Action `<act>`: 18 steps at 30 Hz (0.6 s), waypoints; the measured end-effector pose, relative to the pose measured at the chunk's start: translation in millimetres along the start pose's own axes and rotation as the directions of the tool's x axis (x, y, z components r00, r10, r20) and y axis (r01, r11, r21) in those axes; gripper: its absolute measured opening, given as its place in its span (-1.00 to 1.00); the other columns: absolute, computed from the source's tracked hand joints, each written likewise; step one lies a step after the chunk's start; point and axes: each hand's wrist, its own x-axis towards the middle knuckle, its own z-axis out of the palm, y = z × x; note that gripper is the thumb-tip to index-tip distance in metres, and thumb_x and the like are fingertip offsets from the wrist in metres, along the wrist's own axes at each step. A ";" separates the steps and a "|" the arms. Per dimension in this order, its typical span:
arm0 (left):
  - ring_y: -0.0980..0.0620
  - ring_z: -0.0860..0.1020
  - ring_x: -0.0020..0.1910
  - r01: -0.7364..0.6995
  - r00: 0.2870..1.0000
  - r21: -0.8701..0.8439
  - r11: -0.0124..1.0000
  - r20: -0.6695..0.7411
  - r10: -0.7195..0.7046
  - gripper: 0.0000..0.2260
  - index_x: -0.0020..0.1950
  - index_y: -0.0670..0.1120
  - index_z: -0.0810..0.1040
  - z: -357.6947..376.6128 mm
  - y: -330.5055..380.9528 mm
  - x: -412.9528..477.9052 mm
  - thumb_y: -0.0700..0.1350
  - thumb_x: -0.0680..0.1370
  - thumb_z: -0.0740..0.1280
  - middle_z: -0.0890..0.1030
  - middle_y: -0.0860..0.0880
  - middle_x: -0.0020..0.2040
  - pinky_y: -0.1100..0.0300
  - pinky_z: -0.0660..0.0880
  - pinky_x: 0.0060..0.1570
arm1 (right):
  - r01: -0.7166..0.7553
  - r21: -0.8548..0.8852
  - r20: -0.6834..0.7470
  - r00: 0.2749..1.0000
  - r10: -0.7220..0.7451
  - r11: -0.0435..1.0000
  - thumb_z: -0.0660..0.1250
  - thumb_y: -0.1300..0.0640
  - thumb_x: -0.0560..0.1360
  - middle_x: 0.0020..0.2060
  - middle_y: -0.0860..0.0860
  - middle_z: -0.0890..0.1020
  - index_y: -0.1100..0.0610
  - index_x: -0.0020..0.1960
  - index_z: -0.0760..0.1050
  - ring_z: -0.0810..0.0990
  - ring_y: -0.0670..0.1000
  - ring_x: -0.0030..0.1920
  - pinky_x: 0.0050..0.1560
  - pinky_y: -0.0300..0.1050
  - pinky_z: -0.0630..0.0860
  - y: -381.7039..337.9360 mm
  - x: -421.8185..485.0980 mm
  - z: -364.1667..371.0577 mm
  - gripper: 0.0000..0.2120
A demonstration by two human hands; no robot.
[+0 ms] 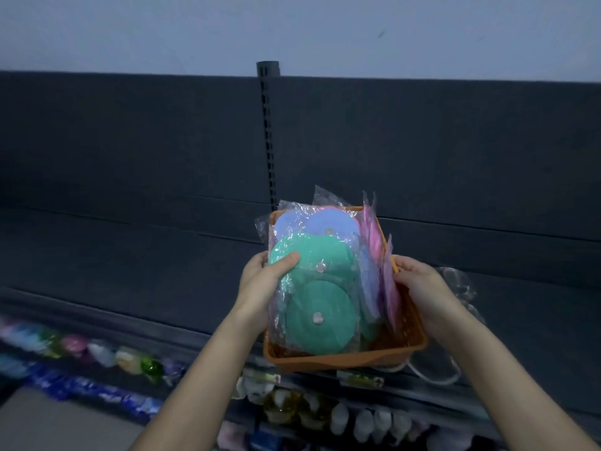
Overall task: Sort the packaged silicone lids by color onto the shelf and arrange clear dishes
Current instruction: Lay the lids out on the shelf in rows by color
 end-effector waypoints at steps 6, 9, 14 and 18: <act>-0.15 0.68 -0.12 -0.007 0.996 -0.028 1.000 -0.092 0.005 -0.64 0.12 -0.18 0.50 -65.0 15.4 3.9 -0.13 0.40 0.50 0.68 -0.17 -0.01 -0.13 0.62 -0.10 | -0.002 -0.069 0.147 0.989 0.012 0.998 0.07 0.42 0.48 -0.11 0.36 0.60 0.36 0.00 0.54 0.57 0.22 -0.15 0.01 0.20 0.49 -5.5 8.1 65.8 -0.72; -0.14 0.68 -0.13 -0.020 0.987 -0.040 0.999 -0.163 0.013 -0.64 0.12 -0.18 0.50 -89.9 23.1 8.7 -0.14 0.40 0.50 0.68 -0.16 -0.03 -0.13 0.62 -0.10 | -0.001 -0.092 0.232 0.973 0.022 0.996 0.09 0.39 0.49 -0.06 0.36 0.61 0.30 -0.03 0.58 0.60 0.23 -0.12 0.06 0.22 0.51 -6.1 21.0 96.1 -0.72; -0.10 0.69 -0.16 -0.039 0.965 -0.044 0.998 -0.262 0.026 -0.61 0.15 -0.17 0.47 -127.7 37.7 21.9 -0.12 0.40 0.50 0.68 -0.13 -0.02 0.03 0.62 -0.24 | -0.001 -0.154 0.342 0.938 0.055 0.988 0.10 0.29 0.55 -0.10 0.23 0.67 0.20 -0.03 0.62 0.65 0.22 -0.06 0.06 0.19 0.57 -8.7 46.1 143.3 -0.71; -0.11 0.69 -0.15 -0.060 0.948 -0.061 0.996 -0.316 0.038 -0.57 0.19 -0.17 0.45 -160.0 49.0 32.3 -0.12 0.40 0.50 0.68 -0.13 -0.01 0.01 0.63 -0.22 | 0.036 -0.194 0.404 0.913 0.046 0.980 0.10 0.29 0.55 -0.10 0.25 0.66 0.23 -0.01 0.60 0.65 0.24 -0.07 0.02 0.19 0.56 -15.2 61.5 185.1 -0.71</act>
